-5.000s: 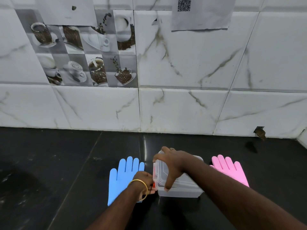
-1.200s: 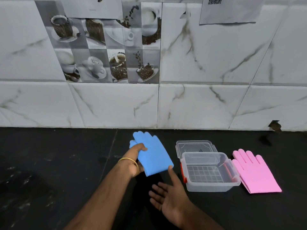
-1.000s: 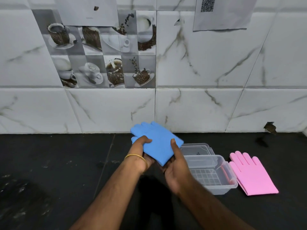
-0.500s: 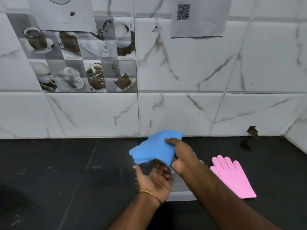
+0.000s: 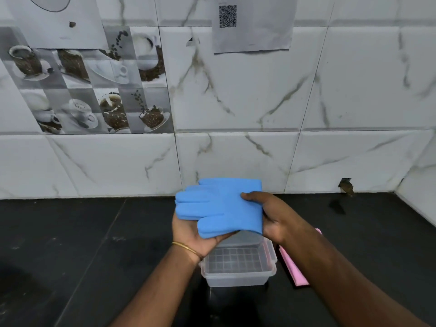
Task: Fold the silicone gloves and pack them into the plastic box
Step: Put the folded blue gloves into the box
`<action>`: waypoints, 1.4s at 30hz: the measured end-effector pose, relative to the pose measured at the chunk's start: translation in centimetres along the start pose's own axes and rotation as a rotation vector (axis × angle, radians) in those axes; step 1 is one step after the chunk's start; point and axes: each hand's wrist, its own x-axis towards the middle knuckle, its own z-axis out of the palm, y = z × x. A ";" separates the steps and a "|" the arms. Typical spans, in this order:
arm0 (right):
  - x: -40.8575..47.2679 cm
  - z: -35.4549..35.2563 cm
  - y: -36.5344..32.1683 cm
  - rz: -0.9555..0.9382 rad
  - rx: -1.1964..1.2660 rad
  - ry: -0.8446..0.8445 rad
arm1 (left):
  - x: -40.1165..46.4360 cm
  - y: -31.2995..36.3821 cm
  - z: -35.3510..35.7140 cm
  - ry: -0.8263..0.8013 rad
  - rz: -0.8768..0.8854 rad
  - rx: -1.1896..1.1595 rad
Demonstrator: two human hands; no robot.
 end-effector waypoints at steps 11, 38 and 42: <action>2.2 -6.2 3.9 -0.025 -0.563 0.224 | -0.3 -2.3 -4.7 0.198 -0.121 0.150; 4.5 -5.1 8.9 -0.142 -1.852 0.218 | 2.5 -4.9 -7.1 0.656 -0.230 0.357; 4.9 -5.0 9.2 -0.130 -1.870 0.236 | 3.0 -5.3 -6.8 0.747 -0.233 0.414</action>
